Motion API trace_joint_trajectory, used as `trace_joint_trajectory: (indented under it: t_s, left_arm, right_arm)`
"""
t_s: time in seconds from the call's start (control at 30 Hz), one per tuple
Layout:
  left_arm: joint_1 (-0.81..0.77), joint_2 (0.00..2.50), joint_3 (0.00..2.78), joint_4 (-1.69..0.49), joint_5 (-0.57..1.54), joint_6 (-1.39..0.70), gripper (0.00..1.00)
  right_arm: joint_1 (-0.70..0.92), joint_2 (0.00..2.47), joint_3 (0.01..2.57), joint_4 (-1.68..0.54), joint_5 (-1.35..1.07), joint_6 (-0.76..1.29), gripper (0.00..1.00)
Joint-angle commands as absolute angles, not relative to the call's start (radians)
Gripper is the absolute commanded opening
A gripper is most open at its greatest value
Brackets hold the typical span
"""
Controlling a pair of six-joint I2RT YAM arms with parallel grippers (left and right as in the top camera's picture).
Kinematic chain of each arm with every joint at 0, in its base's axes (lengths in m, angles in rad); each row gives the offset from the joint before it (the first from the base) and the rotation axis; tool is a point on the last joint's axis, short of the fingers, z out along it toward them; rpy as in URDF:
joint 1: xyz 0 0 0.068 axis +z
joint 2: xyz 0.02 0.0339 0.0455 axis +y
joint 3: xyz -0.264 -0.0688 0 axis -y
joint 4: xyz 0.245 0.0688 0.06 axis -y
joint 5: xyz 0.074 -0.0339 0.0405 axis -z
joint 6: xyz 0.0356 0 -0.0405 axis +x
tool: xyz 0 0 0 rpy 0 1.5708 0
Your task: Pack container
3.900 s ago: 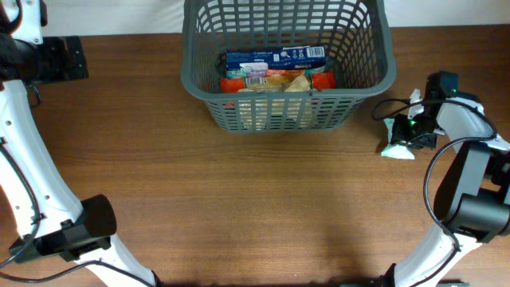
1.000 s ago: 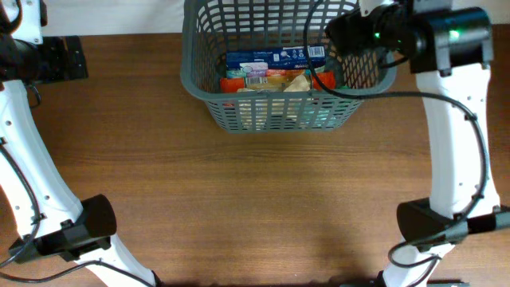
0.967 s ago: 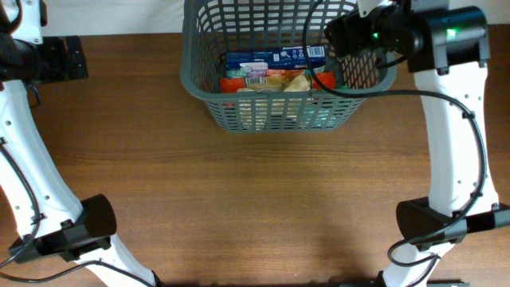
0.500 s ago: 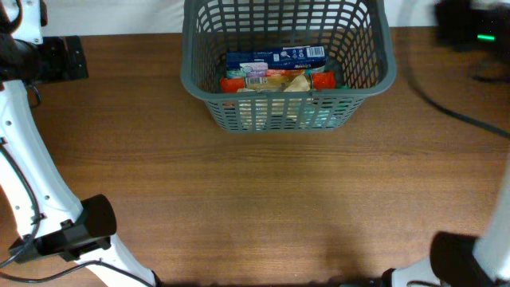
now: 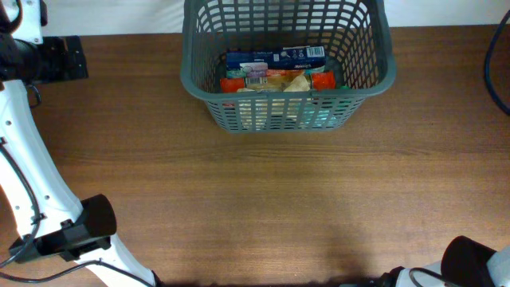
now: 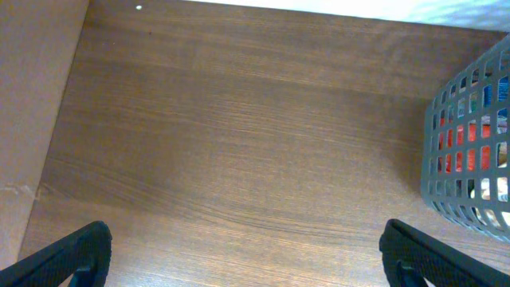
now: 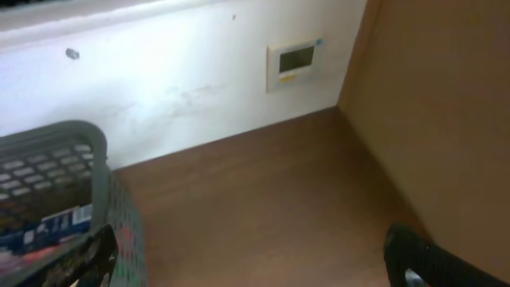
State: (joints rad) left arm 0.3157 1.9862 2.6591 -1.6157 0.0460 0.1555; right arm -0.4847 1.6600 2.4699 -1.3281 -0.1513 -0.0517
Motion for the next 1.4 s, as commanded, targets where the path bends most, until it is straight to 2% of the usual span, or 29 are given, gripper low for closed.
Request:
trace_joint_trajectory:
  t_s: [0.0, 0.63, 0.8, 0.93, 1.07, 1.13, 1.23, 1.37]
  left_arm:
    - [0.319, 1.980, 2.658, -1.617, 0.057, 0.143, 0.99]
    - [0.319, 1.980, 2.658, -1.617, 0.057, 0.143, 0.99]
    - [0.319, 1.980, 2.658, -1.617, 0.057, 0.143, 0.99]
    - [0.319, 1.980, 2.658, -1.617, 0.057, 0.143, 0.99]
    - [0.319, 1.980, 2.658, -1.617, 0.057, 0.143, 0.99]
    - [0.319, 1.980, 2.658, -1.617, 0.057, 0.143, 0.99]
    - [0.319, 1.980, 2.658, -1.617, 0.057, 0.143, 0.99]
    - [0.319, 1.980, 2.658, -1.617, 0.057, 0.143, 0.99]
  right_arm:
    - [-0.491, 1.658, 2.470, -1.359, -0.180, -0.040, 0.99]
    - [-0.491, 1.655, 2.470, -1.391, -0.149, -0.047, 0.99]
    - [-0.488, 1.552, 2.420, -1.348, -0.132, -0.043, 0.99]
    - [-0.434, 1.335, 2.165, -1.104, -0.157, -0.042, 0.99]
    - [-0.345, 1.023, 1.709, -0.736, -0.190, -0.043, 0.99]
    - [-0.322, 0.890, 1.519, -0.630, -0.219, -0.043, 0.99]
    - [-0.293, 0.644, 1.187, -0.540, -0.283, -0.043, 0.99]
    - [-0.246, 0.422, 0.886, -0.536, -0.288, -0.043, 0.99]
